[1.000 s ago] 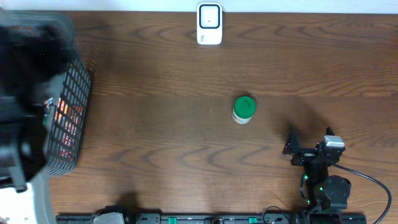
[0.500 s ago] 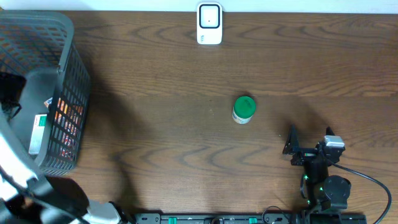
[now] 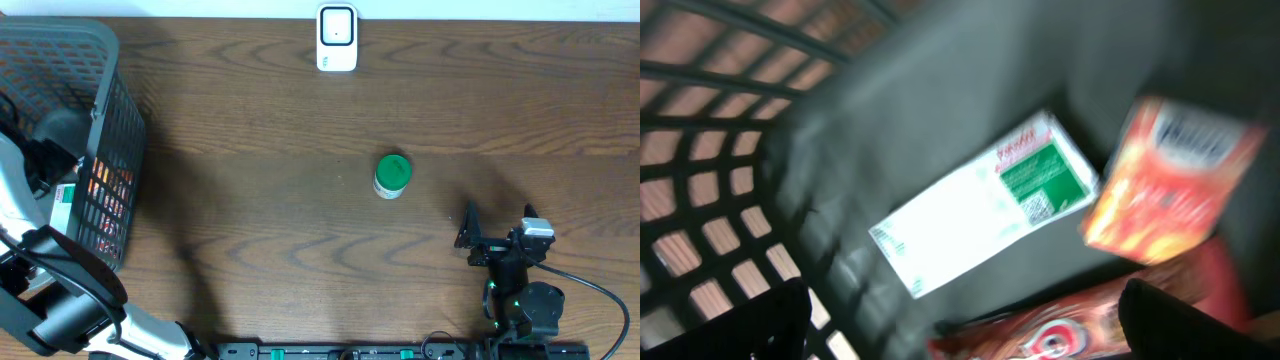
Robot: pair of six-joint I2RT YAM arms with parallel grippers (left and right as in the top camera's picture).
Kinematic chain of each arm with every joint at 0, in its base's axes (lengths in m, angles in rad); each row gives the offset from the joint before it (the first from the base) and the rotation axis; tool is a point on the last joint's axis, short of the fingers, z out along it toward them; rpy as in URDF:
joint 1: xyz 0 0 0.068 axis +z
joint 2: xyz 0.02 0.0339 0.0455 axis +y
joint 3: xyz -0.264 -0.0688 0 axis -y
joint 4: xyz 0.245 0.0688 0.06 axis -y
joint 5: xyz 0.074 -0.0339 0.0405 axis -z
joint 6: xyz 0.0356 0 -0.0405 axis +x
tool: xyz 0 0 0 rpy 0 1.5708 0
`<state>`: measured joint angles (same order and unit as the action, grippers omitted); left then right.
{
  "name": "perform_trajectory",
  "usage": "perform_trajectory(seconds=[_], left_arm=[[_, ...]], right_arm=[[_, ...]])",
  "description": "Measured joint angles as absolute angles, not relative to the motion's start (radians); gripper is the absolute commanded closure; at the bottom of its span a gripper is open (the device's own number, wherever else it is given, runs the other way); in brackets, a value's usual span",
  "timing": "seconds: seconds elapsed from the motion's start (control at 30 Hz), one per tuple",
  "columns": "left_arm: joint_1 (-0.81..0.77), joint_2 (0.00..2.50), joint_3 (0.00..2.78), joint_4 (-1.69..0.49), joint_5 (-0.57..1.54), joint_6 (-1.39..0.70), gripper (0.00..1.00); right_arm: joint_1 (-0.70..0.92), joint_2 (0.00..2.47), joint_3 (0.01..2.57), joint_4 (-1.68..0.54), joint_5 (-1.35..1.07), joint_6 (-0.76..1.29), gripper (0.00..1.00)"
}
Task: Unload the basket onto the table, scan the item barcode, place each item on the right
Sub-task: 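Reach the left gripper into the basket and grasp the Panadol box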
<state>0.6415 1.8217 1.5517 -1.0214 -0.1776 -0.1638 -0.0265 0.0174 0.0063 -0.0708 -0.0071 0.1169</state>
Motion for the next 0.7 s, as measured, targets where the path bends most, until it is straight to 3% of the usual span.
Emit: perform_trajectory(seconds=[0.4, 0.7], left_arm=[[0.661, 1.822, 1.348, -0.908, -0.123, 0.145, 0.02], [0.799, 1.822, 1.348, -0.873, 0.022, 0.315, 0.02]], right_arm=[[-0.027, 0.017, 0.006, -0.071, -0.007, 0.117, 0.01], [-0.027, 0.017, 0.006, -0.071, -0.007, 0.117, 0.01]])
